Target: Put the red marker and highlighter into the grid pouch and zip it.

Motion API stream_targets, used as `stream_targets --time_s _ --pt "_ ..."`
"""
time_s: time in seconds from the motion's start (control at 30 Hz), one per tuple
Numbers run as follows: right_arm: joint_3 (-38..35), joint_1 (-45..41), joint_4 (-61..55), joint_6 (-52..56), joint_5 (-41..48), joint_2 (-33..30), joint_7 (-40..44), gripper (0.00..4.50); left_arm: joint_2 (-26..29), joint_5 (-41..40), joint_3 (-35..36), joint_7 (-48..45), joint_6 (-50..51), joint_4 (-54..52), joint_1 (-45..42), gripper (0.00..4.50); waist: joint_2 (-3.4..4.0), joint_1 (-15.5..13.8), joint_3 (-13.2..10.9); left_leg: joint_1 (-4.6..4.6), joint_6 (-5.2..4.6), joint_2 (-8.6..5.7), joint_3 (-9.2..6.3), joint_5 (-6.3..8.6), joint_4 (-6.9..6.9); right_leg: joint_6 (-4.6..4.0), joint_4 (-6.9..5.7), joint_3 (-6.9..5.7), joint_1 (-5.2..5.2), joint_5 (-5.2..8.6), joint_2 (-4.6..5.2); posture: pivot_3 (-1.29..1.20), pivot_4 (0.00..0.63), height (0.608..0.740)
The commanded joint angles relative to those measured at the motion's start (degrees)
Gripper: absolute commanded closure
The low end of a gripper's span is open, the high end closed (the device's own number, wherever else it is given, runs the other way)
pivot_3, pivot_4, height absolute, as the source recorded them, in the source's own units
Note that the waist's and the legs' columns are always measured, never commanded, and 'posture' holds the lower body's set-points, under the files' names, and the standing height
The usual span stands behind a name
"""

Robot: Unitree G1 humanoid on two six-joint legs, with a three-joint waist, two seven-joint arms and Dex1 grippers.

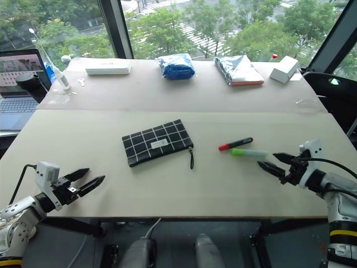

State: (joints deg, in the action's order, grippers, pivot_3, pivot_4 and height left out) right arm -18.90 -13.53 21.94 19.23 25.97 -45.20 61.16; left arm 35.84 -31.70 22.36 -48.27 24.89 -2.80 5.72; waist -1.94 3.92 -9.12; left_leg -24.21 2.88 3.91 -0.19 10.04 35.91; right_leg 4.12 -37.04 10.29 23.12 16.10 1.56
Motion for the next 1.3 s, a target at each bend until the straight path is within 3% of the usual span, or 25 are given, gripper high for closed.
stream_targets --time_s 0.03,0.2,0.33,0.6,0.67,0.87,1.03,1.3 --pt "-1.8 0.3 -2.1 -1.0 0.8 -0.9 0.2 0.02 0.1 -1.5 0.9 -1.0 -0.4 0.0 -0.5 0.0 0.0 0.0 0.0 0.0 0.0 0.0 0.0 0.0 0.0 0.0 0.0 0.0 0.0 0.0 0.0 0.0 0.15 0.74" --pt "-1.9 0.7 -3.0 -0.4 1.4 -0.6 0.4 0.02 0.6 -2.4 1.3 -5.6 -3.4 2.0 -2.3 0.0 0.0 0.0 0.0 -0.01 0.0 0.0 0.0 0.0 0.0 0.0 0.0 0.0 0.0 0.0 0.0 0.0 0.15 0.74" --pt "-3.4 -1.3 -4.5 2.1 4.0 -0.7 -0.2 0.99 2.2 2.4 -0.4 -9.8 -12.5 7.1 -4.5 0.0 0.0 0.1 0.0 0.0 0.0 0.0 0.0 0.0 0.0 0.0 0.0 0.0 0.02 0.0 -0.01 0.0 0.15 0.74" --pt "-2.0 -2.8 -11.8 7.3 6.9 -1.1 0.4 3.79 5.3 13.0 -6.4 -13.3 -27.5 12.6 -6.9 0.0 0.0 0.1 0.0 -0.02 0.0 0.0 0.0 0.0 -0.02 -0.01 0.0 0.0 0.02 0.0 -0.01 0.0 0.15 0.74" --pt "1.0 -4.6 -18.4 10.4 9.4 1.7 -0.3 4.49 5.3 14.9 -9.5 -13.4 -28.8 11.2 -8.5 0.0 0.0 0.1 0.0 -0.03 0.0 0.0 0.0 0.0 -0.01 -0.01 0.0 0.0 0.03 0.0 0.0 0.0 0.15 0.74" --pt "14.1 -12.8 -23.8 9.3 2.5 12.1 -7.9 4.49 6.7 20.9 -15.3 -13.6 -34.4 12.8 -12.9 0.0 0.0 0.3 0.0 -0.02 0.0 0.06 -0.02 0.0 -0.02 -0.02 -0.09 0.0 0.08 -0.01 -0.09 0.0 0.15 0.74" --pt "24.5 -21.1 -20.4 8.7 -7.1 20.3 -16.0 4.49 8.2 26.1 -18.0 -11.9 -40.4 19.2 -18.5 0.0 0.03 0.0 0.0 -0.19 0.0 0.05 -0.02 0.0 -0.04 -0.45 -0.09 -0.04 0.23 -0.26 -0.07 0.0 0.15 0.74" --pt "33.1 -26.3 -12.7 5.1 -18.3 24.6 -21.0 4.49 8.3 31.2 -20.8 -7.9 -48.9 26.5 -23.0 0.0 0.03 -0.5 0.0 -0.16 0.0 0.05 -0.03 0.0 -0.02 -0.47 -0.17 -0.11 0.22 -0.28 -0.06 0.0 0.15 0.74"
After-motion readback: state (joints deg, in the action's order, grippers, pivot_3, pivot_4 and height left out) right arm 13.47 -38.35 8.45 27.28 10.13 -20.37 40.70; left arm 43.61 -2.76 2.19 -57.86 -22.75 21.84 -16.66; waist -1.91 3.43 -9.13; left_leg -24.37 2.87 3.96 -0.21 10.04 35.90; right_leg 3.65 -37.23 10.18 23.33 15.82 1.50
